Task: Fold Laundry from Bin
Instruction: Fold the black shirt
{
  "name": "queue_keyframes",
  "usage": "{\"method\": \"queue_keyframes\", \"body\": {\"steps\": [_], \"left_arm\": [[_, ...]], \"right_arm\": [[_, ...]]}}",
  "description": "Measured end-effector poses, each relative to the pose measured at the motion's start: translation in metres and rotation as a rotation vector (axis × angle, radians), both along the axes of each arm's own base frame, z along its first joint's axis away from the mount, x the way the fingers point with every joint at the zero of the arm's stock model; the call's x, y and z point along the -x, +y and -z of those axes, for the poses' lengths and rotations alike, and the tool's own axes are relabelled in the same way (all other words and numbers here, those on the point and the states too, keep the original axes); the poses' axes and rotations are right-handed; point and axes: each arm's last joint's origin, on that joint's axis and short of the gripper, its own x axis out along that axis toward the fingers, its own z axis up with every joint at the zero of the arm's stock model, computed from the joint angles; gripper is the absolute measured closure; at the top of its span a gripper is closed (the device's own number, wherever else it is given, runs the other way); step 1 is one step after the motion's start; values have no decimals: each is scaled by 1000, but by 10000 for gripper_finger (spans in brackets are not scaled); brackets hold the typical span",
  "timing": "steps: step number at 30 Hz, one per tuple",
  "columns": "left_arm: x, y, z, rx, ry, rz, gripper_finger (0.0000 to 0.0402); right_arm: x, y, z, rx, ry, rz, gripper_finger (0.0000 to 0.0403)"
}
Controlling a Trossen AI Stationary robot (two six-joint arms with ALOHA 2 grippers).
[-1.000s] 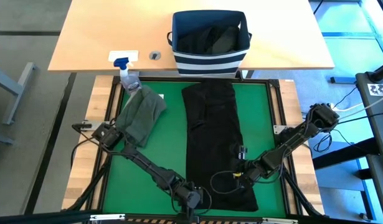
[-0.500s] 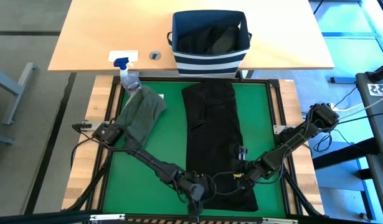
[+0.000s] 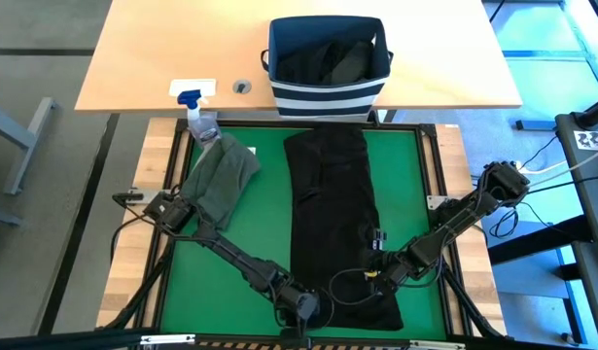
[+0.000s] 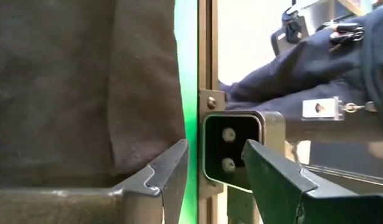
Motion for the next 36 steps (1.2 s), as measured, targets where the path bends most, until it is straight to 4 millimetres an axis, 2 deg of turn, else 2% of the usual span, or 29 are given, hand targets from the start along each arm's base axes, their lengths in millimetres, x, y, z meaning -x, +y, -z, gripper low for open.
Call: {"method": "queue_keyframes", "body": {"steps": [5,8,12,15,17,20,24,29,33,36], "left_arm": [[2,-2,0,40,33,28,246],[0,5,-3,73,76,1,246],[-2,15,-28,111,33,-13,246],[-5,29,-47,23,-66,-79,246],[-9,41,-48,-102,-116,-159,246],[-12,60,-44,-293,-132,-277,246],[-17,88,-34,-456,-91,-376,246],[-20,128,-9,-542,-22,-412,246],[-15,160,12,-585,57,-421,246],[-13,180,19,-604,67,-408,246]], "right_arm": [[0,0,0,1,-1,0,181],[0,0,0,-9,8,-5,181],[1,2,1,-52,45,-32,181],[1,2,1,-60,50,-36,181],[1,2,1,-49,42,-29,181],[-1,-4,1,-5,30,4,181],[-8,-16,2,11,48,52,181],[-15,-38,13,-14,88,77,181],[-15,-61,27,-24,105,108,181],[-16,-78,34,-14,115,135,181]]}}
